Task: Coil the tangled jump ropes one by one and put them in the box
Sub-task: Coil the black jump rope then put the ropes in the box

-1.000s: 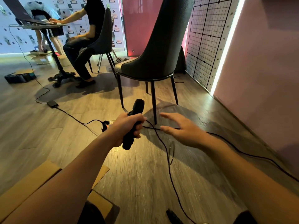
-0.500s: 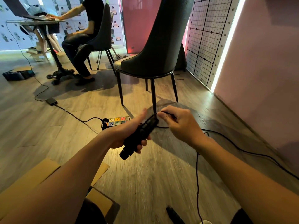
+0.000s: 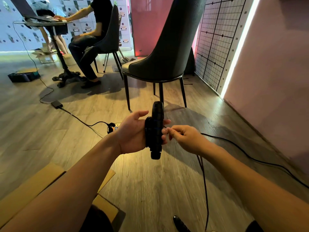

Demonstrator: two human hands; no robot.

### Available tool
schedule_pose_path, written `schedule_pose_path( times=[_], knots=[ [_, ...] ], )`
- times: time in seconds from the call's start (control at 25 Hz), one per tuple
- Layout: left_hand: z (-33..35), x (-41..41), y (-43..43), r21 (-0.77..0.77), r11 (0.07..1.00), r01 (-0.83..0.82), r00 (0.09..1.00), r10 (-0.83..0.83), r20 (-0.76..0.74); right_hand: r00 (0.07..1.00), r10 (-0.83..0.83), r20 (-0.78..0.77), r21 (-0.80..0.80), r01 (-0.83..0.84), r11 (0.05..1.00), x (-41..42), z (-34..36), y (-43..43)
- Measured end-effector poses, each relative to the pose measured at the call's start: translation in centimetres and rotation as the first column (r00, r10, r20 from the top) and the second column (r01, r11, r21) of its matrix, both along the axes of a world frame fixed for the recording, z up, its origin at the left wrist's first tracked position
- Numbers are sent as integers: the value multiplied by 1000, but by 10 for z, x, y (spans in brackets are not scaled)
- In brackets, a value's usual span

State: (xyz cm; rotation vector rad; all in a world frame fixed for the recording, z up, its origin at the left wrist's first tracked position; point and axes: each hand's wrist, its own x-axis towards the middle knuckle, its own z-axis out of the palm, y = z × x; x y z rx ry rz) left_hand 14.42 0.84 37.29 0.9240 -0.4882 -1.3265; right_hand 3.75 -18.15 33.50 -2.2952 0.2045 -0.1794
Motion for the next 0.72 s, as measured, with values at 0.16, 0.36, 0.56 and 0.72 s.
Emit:
schedule_pose_path(
  times=[0.16,0.36,0.56,0.72],
  knots=[
    [4,2,-8,-217,932,-289,955,264,-136,985,77,-155,97,-62,993,1,1,10],
    [2,34,-2,-247,642,-726,684,713,-154,918,168,-359,-12,-184,983,-7,2,12],
    [-18,41,-1,-72,588,-806,540,780,315,957,275,-89,-30,-279,960,-13,30,4],
    [-20,24,-5,181,805,-565,596,246,764,961,138,240,-130,-109,985,-15,33,-12]
  ],
)
